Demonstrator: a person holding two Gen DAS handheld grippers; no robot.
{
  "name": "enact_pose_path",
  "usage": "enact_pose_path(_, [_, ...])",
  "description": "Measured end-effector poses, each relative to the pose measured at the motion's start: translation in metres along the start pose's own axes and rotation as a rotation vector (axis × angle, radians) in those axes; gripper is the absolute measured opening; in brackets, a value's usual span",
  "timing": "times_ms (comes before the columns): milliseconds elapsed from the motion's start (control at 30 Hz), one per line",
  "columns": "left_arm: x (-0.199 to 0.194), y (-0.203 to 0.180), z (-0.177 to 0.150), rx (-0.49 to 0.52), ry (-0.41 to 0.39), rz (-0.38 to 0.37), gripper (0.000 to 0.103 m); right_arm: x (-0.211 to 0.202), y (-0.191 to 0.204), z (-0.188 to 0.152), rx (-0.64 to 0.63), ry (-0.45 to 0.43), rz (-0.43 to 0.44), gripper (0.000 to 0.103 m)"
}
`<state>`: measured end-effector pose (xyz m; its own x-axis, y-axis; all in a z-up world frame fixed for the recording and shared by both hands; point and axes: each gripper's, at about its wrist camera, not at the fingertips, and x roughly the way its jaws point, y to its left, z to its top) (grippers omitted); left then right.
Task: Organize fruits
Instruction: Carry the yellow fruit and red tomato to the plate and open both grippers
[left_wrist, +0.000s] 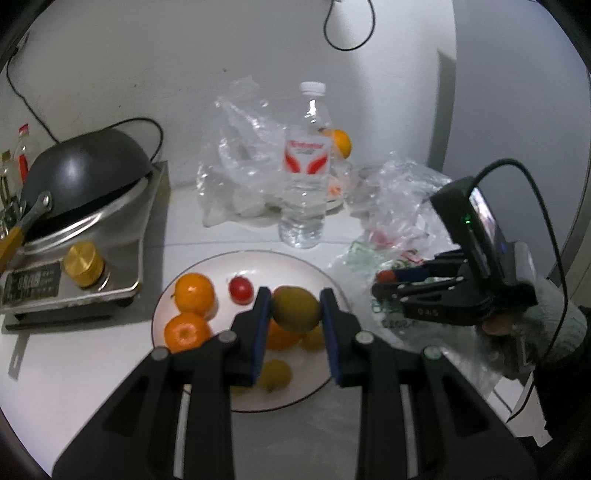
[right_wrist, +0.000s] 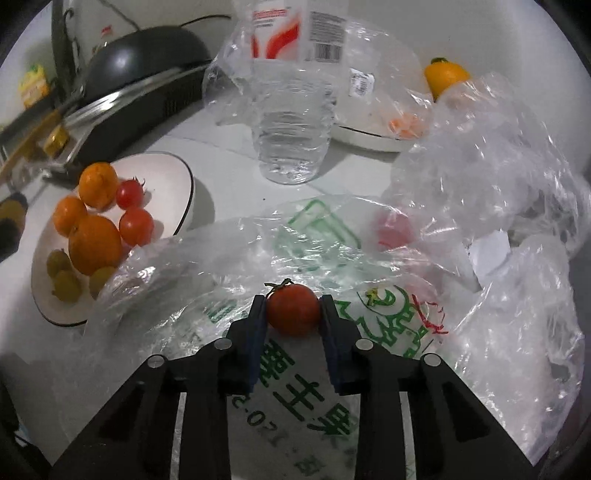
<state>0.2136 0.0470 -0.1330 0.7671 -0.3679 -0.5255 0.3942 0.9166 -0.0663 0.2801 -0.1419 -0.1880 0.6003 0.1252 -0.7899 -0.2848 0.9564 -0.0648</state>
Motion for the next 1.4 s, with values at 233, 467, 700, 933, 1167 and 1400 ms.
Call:
enact_pose_path(233, [0.008,0.013,-0.002,0.024,-0.002,0.059,0.028,-0.022,0.012,0.007,-0.035,-0.048,-0.030,0.030])
enact_pose_path(467, [0.026,0.018,-0.005,0.029,0.028,0.116,0.028,-0.045,0.033,0.033,-0.068,-0.158,0.094,0.030])
enact_pose_path(700, [0.032,0.024,-0.005,0.012,0.040,0.159,0.028,-0.022,0.063,0.056,-0.120,-0.176,0.188,0.030])
enact_pose_path(933, [0.035,0.028,-0.004,-0.015,0.046,0.170,0.029,0.000,0.075,0.065,-0.128,-0.152,0.235,0.030])
enact_pose_path(1167, [0.031,0.027,-0.005,-0.022,0.025,0.188,0.031,0.006,0.074,0.063,-0.126,-0.143,0.226,0.032])
enact_pose_path(1400, [0.016,0.018,0.000,-0.019,-0.011,0.219,0.034,-0.016,0.071,0.062,-0.123,-0.194,0.221,0.033])
